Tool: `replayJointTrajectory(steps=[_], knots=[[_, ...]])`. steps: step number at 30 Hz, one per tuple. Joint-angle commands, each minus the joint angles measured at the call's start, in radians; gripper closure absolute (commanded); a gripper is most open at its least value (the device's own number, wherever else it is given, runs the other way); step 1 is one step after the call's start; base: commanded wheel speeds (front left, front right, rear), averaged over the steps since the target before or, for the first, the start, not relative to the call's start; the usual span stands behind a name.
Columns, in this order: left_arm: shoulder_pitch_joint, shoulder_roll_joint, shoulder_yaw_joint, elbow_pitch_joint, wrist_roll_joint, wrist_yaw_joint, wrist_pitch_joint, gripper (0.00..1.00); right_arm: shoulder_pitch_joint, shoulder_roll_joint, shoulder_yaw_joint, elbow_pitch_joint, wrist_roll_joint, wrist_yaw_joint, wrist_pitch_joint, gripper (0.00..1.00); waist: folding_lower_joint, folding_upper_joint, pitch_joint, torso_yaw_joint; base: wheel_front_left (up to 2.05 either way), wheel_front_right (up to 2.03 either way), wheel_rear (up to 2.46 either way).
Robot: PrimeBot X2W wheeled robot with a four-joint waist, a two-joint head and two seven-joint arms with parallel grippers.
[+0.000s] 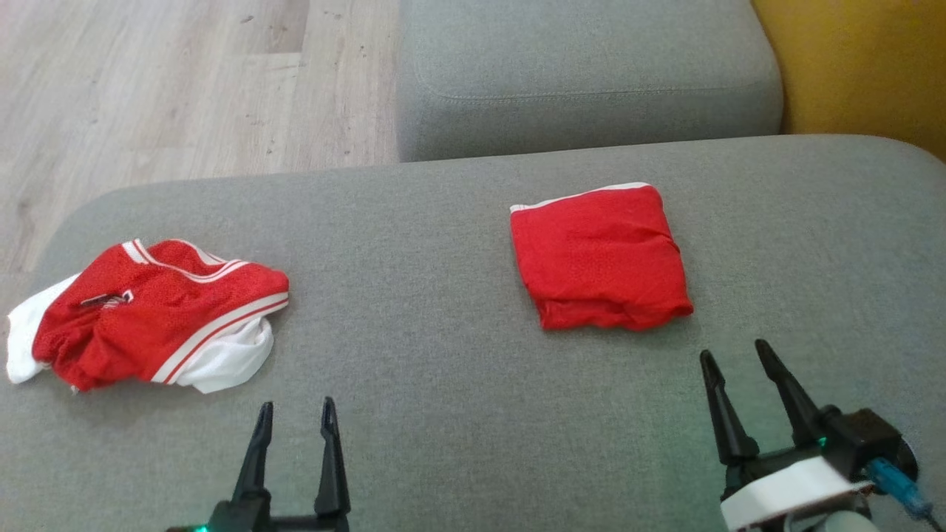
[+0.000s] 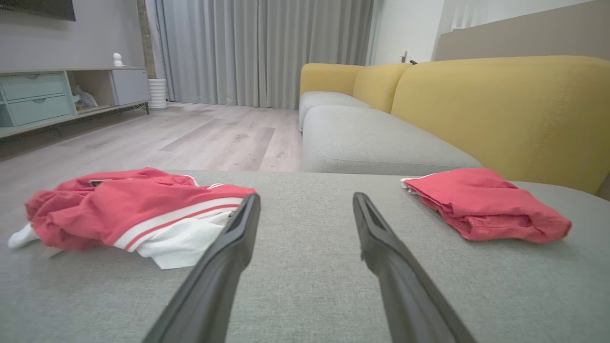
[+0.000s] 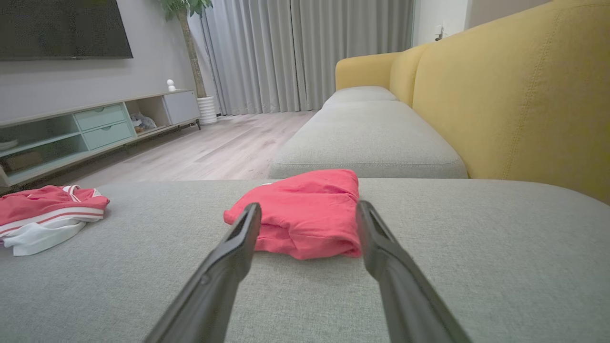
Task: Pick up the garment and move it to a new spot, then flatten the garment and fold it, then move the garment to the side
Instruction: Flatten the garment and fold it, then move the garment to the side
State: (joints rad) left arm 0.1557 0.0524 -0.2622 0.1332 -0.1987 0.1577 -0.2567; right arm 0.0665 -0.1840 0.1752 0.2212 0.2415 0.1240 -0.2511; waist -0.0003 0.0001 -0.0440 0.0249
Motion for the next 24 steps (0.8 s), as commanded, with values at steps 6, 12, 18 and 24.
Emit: replayJointTrajectory(steps=[6, 12, 18, 24], knots=[[-0.014, -0.002, 0.056, -0.028, 0.029, 0.01, -0.005, 0.0, -0.013, 0.008, 0.016, -0.029, -0.026, 0.007, -0.011, 0.0, 0.0003, -0.0001, -0.008, 0.004, 0.0, 0.0, 0.0], [-0.012, -0.002, 0.063, -0.032, 0.043, 0.012, -0.005, 0.0, -0.014, 0.01, 0.022, -0.026, -0.03, 0.007, -0.011, 0.0, 0.0003, -0.0001, -0.008, 0.006, 0.0, 0.0, 0.0], [-0.017, -0.002, 0.072, -0.038, 0.054, 0.018, -0.005, 0.0, -0.016, 0.009, 0.026, -0.023, -0.034, 0.007, -0.011, 0.0, 0.0003, -0.0001, -0.001, 0.004, 0.0, 0.0, 0.0], [-0.013, -0.002, 0.08, -0.041, 0.061, 0.022, -0.005, 0.0, -0.019, 0.009, 0.032, -0.019, -0.04, 0.007, -0.011, 0.0, 0.0003, -0.0001, 0.003, -0.006, 0.0, 0.0, 0.0]])
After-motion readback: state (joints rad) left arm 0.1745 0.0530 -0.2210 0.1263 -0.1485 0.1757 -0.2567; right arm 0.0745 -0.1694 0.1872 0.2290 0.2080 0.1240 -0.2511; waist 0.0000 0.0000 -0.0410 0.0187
